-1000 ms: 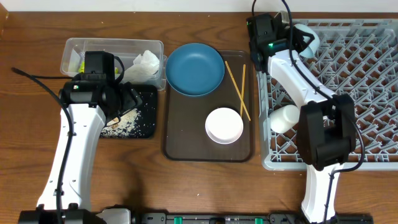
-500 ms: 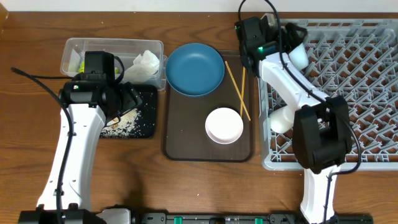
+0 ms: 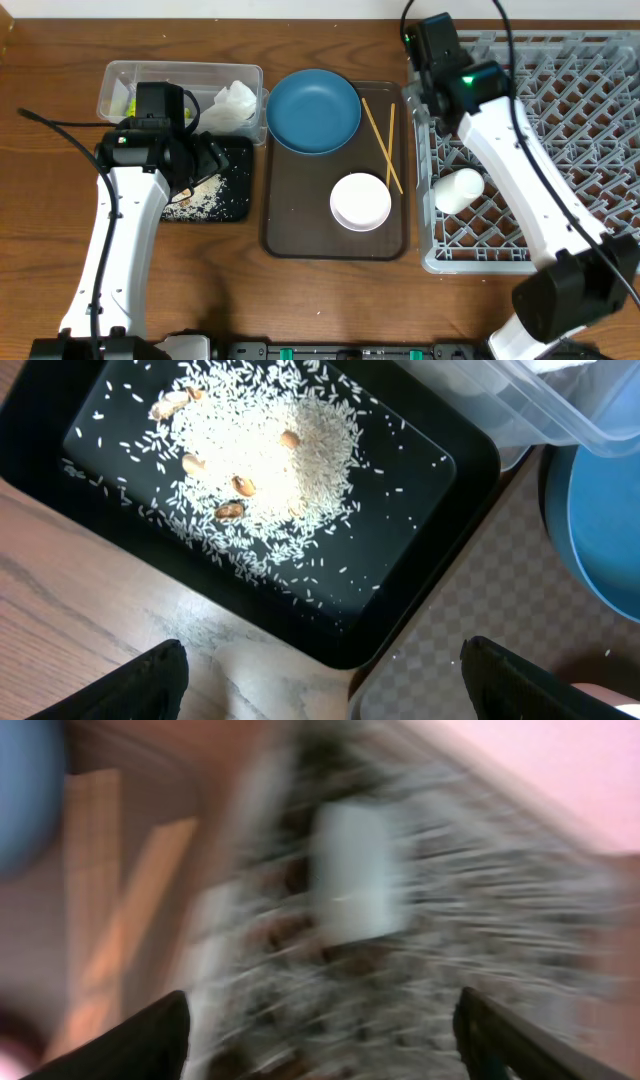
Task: Sort waste into correct bins and load items into the dishwasher rack
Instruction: 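Reach the right gripper to the pink bowl and grasp its rim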
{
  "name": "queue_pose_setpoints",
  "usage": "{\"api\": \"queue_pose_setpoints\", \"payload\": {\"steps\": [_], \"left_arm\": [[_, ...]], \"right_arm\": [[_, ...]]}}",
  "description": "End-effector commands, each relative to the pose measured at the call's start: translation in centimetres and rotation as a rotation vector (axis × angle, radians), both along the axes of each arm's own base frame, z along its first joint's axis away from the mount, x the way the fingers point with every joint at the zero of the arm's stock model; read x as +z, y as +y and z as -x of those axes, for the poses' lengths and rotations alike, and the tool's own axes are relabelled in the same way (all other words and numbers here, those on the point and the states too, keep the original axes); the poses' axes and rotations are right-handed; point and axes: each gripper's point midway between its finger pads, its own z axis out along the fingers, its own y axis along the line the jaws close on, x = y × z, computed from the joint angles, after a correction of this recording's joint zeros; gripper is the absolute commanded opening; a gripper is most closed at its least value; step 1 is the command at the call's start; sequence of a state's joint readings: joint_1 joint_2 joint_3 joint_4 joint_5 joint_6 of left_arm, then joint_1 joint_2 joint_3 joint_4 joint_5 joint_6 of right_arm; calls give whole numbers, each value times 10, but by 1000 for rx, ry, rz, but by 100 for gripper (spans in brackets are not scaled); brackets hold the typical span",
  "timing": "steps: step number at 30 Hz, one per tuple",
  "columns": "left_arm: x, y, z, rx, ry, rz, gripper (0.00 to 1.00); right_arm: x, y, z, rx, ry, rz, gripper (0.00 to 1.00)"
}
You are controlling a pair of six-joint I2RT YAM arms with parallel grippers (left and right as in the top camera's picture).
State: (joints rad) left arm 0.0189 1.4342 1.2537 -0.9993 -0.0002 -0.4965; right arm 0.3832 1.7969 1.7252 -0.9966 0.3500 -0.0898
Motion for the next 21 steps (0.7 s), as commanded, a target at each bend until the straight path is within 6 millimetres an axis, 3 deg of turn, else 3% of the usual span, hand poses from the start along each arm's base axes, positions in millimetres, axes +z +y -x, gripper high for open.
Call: {"api": "queue_pose_setpoints", "payload": {"steps": [1,6,10,21], "left_arm": [[9,3,-2,2,-23,-14,89],[9,3,-2,2,-23,-14,90],[9,3,-2,2,-23,-14,90],[9,3,-2,2,-23,-14,90]], "right_arm": [[-22,79,44,97,238,-405,71],[-68,97,81,92,425,-418,66],[-92,104,101,106,488,-385,62],[-149,89,133,32,580,-346,52]]}}
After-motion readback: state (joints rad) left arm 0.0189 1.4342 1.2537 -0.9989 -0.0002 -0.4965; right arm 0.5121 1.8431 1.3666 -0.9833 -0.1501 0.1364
